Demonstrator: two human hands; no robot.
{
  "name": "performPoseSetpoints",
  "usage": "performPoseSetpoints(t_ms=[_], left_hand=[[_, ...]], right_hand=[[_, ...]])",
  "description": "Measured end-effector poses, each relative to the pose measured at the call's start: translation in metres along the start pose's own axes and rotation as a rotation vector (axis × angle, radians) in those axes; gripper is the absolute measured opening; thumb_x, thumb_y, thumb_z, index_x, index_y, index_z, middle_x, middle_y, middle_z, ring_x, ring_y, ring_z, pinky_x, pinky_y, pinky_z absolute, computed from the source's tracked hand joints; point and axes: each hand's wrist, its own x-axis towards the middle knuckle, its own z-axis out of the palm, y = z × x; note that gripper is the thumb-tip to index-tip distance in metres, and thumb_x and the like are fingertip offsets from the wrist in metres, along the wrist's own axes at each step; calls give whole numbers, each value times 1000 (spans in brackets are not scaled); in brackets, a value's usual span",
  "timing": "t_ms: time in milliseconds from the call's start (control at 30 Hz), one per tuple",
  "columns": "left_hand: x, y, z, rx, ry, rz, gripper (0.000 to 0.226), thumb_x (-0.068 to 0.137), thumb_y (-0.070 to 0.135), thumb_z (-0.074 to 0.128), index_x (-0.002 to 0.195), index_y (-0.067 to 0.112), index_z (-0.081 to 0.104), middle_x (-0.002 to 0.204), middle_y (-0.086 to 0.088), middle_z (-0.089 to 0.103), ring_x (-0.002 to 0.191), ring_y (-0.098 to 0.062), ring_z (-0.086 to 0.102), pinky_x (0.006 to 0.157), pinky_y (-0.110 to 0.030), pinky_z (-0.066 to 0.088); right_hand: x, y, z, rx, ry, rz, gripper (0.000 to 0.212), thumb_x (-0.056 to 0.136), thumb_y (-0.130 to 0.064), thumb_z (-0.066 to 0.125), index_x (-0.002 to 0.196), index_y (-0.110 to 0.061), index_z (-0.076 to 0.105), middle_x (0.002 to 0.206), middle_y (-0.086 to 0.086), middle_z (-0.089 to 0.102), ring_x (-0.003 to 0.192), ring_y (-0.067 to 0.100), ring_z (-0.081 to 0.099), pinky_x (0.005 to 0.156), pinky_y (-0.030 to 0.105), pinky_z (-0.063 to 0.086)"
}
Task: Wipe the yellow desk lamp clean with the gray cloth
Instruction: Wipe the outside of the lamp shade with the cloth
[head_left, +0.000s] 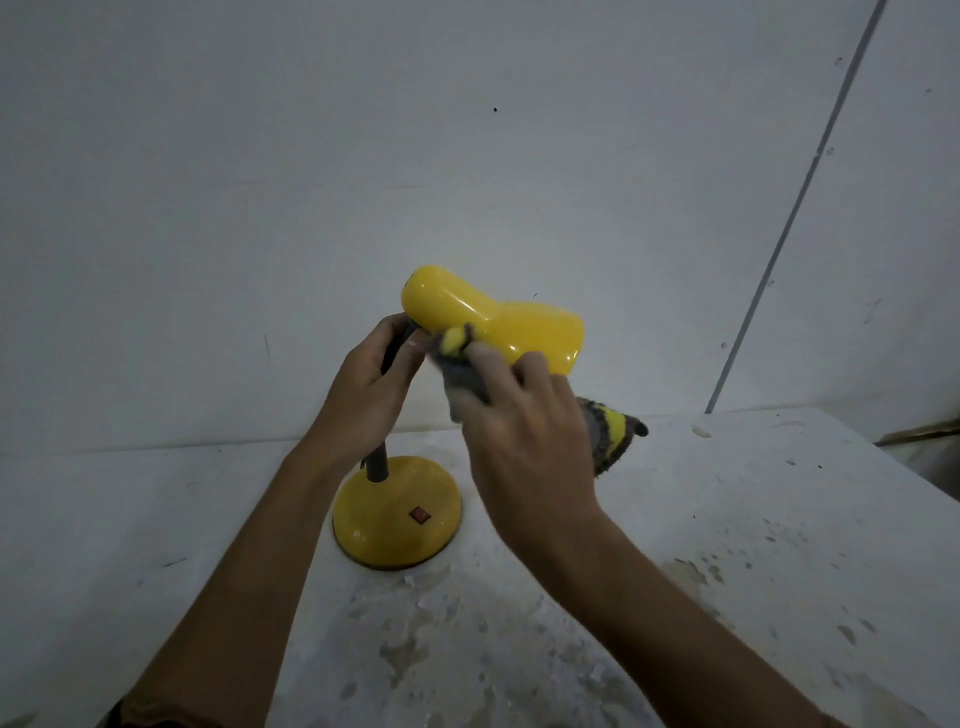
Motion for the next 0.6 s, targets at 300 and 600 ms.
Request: performPoseSetpoints(t_ms=[300,600], left_hand=[[4,-6,-1,77,35,39,33,101,39,39,124,22,57,109,14,67,102,-4,61,82,-19,44],[3,-5,3,81,63,26,32,102,34,39,124,20,57,108,14,66,100,-1,60,79,-12,40]], right_hand=[[3,7,-3,29,73,136,34,88,-5,56,118,-17,63,123,10,59,93,28,49,70,39,42],[25,33,-14,186,149,429,22,96,-27,54,113,-20,66,116,13,60,91,30,52,71,42,47]])
